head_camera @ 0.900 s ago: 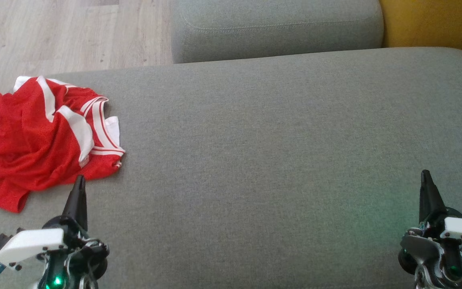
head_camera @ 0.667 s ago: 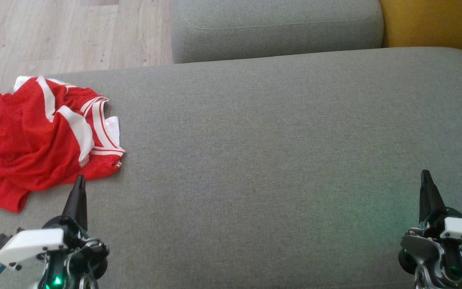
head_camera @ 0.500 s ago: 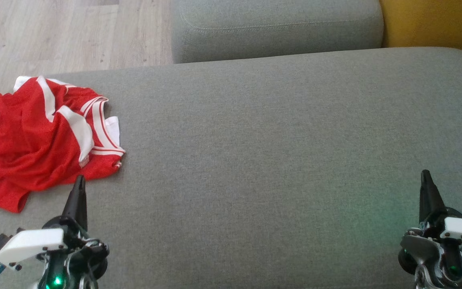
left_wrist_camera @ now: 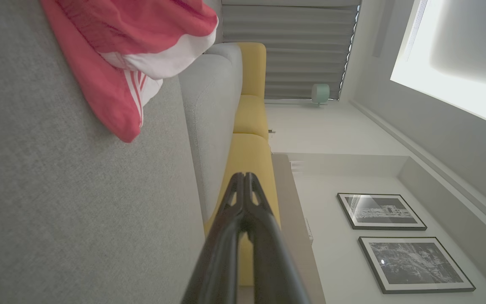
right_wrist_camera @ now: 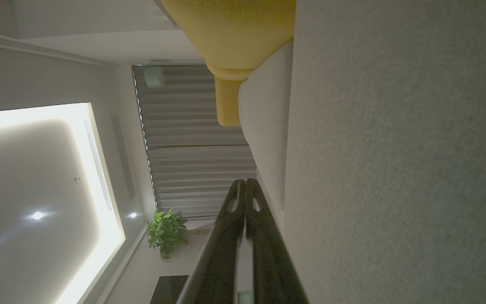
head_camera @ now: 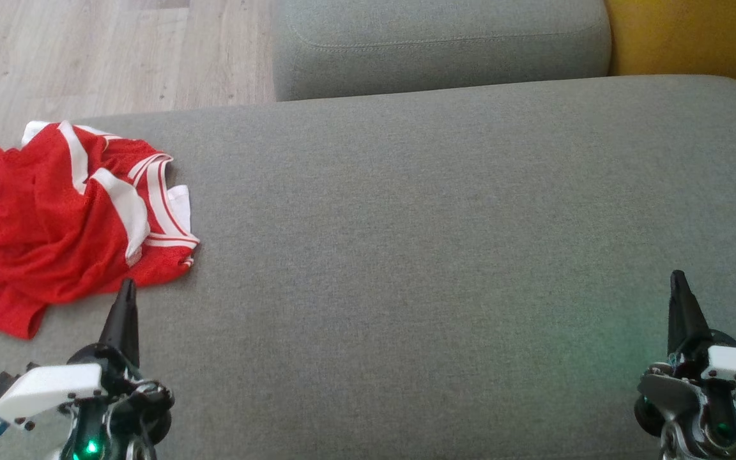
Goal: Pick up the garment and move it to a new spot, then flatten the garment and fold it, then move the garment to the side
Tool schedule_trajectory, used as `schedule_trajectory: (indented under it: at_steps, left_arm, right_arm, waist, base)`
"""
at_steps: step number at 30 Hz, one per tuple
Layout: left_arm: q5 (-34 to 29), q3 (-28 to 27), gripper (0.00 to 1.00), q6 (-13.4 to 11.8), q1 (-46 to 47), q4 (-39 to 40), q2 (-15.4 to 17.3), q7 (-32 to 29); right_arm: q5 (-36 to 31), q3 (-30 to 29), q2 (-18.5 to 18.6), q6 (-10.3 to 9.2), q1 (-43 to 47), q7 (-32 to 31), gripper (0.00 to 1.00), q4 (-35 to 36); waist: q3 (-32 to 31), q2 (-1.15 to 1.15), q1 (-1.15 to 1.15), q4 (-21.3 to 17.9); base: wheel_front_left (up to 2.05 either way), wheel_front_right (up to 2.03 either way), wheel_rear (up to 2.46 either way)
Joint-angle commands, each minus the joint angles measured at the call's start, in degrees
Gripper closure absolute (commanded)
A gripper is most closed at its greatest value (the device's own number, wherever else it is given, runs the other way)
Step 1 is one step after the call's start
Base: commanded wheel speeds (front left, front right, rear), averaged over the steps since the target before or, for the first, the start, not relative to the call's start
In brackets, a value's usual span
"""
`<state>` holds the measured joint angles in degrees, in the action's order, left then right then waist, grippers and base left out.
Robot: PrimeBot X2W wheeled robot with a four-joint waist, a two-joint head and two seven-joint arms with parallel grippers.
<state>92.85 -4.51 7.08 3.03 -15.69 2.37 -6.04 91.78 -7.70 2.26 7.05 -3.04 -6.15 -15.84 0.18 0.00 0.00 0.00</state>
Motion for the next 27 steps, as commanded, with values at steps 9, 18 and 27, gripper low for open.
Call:
schedule_trajectory:
  at_steps: [9, 18, 27]
  left_arm:
    - [-0.44, 1.07, 0.0, -0.2, -0.28, -0.15, 0.0, 1.13]
    - [-2.48, 2.14, 0.0, -0.79, -0.53, 0.72, 0.04, 2.47]
    - [-8.67, 3.59, 0.0, -2.34, -0.76, 1.35, 0.08, 3.98]
  right_arm:
    - [-0.64, 0.73, 0.0, 0.01, 0.51, 1.06, 0.0, 0.09]
    - [-4.33, 1.71, 0.16, 0.04, 0.95, 2.42, 0.0, 1.09]
    - [-13.17, 3.13, 0.58, 0.07, 1.32, 3.95, 0.0, 2.55]
  waist:
    - [-0.02, 0.0, 0.0, -0.03]
    - [-0.05, 0.0, 0.0, -0.1]
    - [-0.2, 0.0, 0.0, -0.2]
  base:
    - [0.0, 0.0, 0.0]
    - [0.0, 0.0, 0.0]
    - [0.0, 0.0, 0.0]
